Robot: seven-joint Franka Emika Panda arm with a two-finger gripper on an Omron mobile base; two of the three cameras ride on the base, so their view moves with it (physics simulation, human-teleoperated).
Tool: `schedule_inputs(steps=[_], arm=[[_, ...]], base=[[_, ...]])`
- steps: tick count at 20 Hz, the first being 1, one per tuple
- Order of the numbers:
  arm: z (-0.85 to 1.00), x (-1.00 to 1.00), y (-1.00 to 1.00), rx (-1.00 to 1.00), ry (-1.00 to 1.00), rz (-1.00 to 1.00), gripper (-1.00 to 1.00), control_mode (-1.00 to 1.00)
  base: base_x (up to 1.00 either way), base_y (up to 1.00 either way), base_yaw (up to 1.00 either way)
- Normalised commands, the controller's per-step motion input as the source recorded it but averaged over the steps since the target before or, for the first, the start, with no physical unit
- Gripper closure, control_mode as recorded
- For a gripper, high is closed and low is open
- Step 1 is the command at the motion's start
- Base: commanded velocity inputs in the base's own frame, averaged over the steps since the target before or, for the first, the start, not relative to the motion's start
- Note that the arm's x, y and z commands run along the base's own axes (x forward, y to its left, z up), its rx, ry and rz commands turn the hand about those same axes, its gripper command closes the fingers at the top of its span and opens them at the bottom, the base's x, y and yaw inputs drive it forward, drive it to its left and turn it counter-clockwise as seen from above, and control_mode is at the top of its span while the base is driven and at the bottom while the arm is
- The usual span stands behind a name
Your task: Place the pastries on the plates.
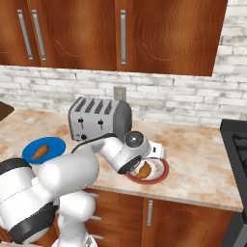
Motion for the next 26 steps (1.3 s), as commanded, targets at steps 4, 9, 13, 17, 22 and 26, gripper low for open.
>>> schedule_inputs(steps=[4,9,13,17,22,26], arm=[[1.0,-0.78,0.12,0.01,-0.01,0.02,-1.0,-1.0],[0.83,-1.0,0.03,0.13,-0.35,-0.01,-1.0,-1.0],[1.0,-1.0,0.44,0.17,-0.03,-0.02,-1.0,-1.0],[1.0,-1.0,0.95,0.22,0.04,-0.09,-1.0,-1.0],[1.0,-1.0,0.4,0.21,0.04,-0.04,-1.0,-1.0],[1.0,-1.0,0.0,0.02,-0.05,0.0,-1.0,-1.0]], base=[[0.0,0.0,0.0],[0.0,0.0,0.0],[0.0,0.0,0.0],[0.0,0.0,0.0],[0.0,0.0,0.0],[0.0,0.0,0.0]])
